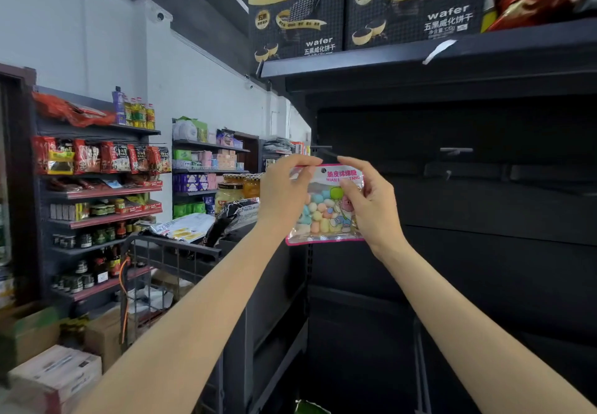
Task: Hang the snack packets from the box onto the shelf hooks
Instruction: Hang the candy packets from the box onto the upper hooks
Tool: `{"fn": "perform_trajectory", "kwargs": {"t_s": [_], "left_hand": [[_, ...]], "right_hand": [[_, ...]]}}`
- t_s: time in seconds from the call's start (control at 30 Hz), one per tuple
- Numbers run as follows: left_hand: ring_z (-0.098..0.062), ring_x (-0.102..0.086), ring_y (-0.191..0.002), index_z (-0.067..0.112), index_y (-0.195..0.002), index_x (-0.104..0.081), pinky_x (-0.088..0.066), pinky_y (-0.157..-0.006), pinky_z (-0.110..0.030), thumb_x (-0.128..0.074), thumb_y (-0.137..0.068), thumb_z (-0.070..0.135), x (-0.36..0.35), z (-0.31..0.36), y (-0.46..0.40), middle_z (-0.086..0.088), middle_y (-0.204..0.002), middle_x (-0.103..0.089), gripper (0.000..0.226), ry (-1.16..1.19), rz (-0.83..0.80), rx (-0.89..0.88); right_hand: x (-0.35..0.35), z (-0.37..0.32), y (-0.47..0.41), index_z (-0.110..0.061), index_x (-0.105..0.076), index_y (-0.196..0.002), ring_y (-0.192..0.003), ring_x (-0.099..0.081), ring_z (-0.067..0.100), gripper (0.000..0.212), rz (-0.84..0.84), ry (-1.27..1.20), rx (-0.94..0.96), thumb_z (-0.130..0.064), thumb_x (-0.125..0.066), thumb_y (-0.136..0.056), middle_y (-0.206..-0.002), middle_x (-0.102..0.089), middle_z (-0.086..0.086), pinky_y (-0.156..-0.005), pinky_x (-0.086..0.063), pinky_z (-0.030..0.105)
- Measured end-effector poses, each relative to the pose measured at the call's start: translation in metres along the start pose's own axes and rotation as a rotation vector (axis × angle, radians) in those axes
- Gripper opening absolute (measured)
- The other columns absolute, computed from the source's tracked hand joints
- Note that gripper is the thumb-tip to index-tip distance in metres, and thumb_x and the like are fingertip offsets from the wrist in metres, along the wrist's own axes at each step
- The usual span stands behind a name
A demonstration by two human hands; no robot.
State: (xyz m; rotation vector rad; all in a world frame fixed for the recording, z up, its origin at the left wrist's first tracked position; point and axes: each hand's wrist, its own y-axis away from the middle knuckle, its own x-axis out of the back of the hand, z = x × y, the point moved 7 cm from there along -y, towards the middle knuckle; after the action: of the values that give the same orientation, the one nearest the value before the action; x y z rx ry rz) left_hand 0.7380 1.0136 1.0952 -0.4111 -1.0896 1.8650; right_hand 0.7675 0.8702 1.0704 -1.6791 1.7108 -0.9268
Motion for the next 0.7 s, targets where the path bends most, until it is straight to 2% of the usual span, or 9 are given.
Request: {"fn": "perform_trajectory", "kwargs": {"t_s": [0.13,0.23,0.3,0.37,0.4,0.47,0.57,0.63,0.7], "left_hand": [[0.001,-0.048,-0.098,0.024,-0.116,-0.064,-0.036,-0.085,-0.004,-0.054,-0.093,0.014,-0.001,-0.006,0.0,0.002,-0.121,-0.054,0.026,-0.077,-0.009,0.034],[-0.012,-0.043,-0.121,0.028,-0.128,-0.056,-0.037,-0.103,-0.025,-0.055,-0.093,0.02,-0.005,-0.017,0.003,0.0,-0.134,-0.043,0.035,-0.116,-0.088,0.088],[-0.016,-0.04,-0.127,0.031,-0.134,-0.049,-0.036,-0.104,-0.029,-0.055,-0.094,0.022,-0.007,-0.023,0.005,-0.002,-0.139,-0.037,0.042,-0.126,-0.136,0.127],[-0.017,-0.04,-0.128,0.036,-0.138,-0.044,-0.04,-0.103,-0.032,-0.055,-0.094,0.023,-0.009,-0.027,0.006,-0.003,-0.141,-0.034,0.047,-0.117,-0.169,0.143],[-0.018,-0.04,-0.127,0.038,-0.139,-0.041,-0.041,-0.102,-0.032,-0.054,-0.094,0.024,-0.01,-0.027,0.007,-0.003,-0.141,-0.034,0.049,-0.11,-0.178,0.146],[-0.018,-0.041,-0.126,0.039,-0.141,-0.036,-0.04,-0.097,-0.029,-0.053,-0.094,0.026,-0.013,-0.027,0.008,-0.004,-0.141,-0.035,0.051,-0.111,-0.195,0.147],[-0.014,-0.041,-0.125,0.037,-0.142,-0.035,-0.035,-0.087,-0.018,-0.054,-0.094,0.022,-0.018,-0.032,0.007,-0.003,-0.144,-0.036,0.054,-0.101,-0.217,0.159],[-0.003,-0.049,-0.103,0.032,-0.143,-0.035,-0.041,-0.068,-0.005,-0.053,-0.094,0.017,-0.026,-0.038,0.007,-0.001,-0.144,-0.038,0.054,-0.048,-0.241,0.196],[0.003,-0.05,-0.08,0.029,-0.144,-0.035,-0.041,-0.051,0.001,-0.052,-0.095,0.015,-0.034,-0.045,0.007,0.0,-0.138,-0.045,0.054,-0.033,-0.264,0.22]], "right_hand": [[0.001,0.002,-0.006,-0.027,-0.061,-0.122,-0.095,-0.066,0.019,0.029,0.107,0.081,-0.031,-0.016,-0.048,-0.098,-0.111,-0.064,-0.004,-0.075,-0.059,0.04],[-0.002,0.009,-0.007,-0.026,-0.059,-0.126,-0.104,-0.063,0.016,0.031,0.136,0.102,-0.077,-0.017,-0.046,-0.099,-0.118,-0.062,0.0,-0.08,-0.058,0.04],[-0.004,0.011,-0.007,-0.027,-0.058,-0.128,-0.112,-0.058,0.016,0.032,0.143,0.118,-0.092,-0.018,-0.046,-0.099,-0.121,-0.059,-0.004,-0.086,-0.056,0.04],[-0.004,0.01,-0.008,-0.025,-0.056,-0.13,-0.111,-0.057,0.012,0.033,0.149,0.139,-0.078,-0.017,-0.045,-0.1,-0.118,-0.057,-0.007,-0.089,-0.054,0.031],[-0.004,0.009,-0.009,-0.024,-0.056,-0.131,-0.104,-0.058,0.008,0.034,0.15,0.147,-0.066,-0.016,-0.045,-0.1,-0.118,-0.057,-0.006,-0.084,-0.054,0.022],[-0.004,0.004,-0.01,-0.021,-0.055,-0.132,-0.084,-0.054,0.001,0.034,0.147,0.171,-0.036,-0.014,-0.045,-0.099,-0.118,-0.058,-0.002,-0.075,-0.05,0.013],[-0.004,0.007,-0.014,-0.017,-0.054,-0.133,-0.08,-0.046,-0.001,0.035,0.137,0.216,-0.027,-0.012,-0.045,-0.099,-0.119,-0.055,-0.004,-0.085,-0.046,0.024],[-0.003,0.014,-0.017,-0.017,-0.053,-0.133,-0.082,-0.049,0.001,0.036,0.124,0.242,-0.04,-0.011,-0.045,-0.099,-0.123,-0.056,0.0,-0.083,-0.048,0.023],[-0.002,0.024,-0.018,-0.018,-0.052,-0.135,-0.069,-0.05,0.004,0.039,0.105,0.248,-0.059,-0.009,-0.045,-0.098,-0.12,-0.058,0.006,-0.067,-0.047,0.018]]}}
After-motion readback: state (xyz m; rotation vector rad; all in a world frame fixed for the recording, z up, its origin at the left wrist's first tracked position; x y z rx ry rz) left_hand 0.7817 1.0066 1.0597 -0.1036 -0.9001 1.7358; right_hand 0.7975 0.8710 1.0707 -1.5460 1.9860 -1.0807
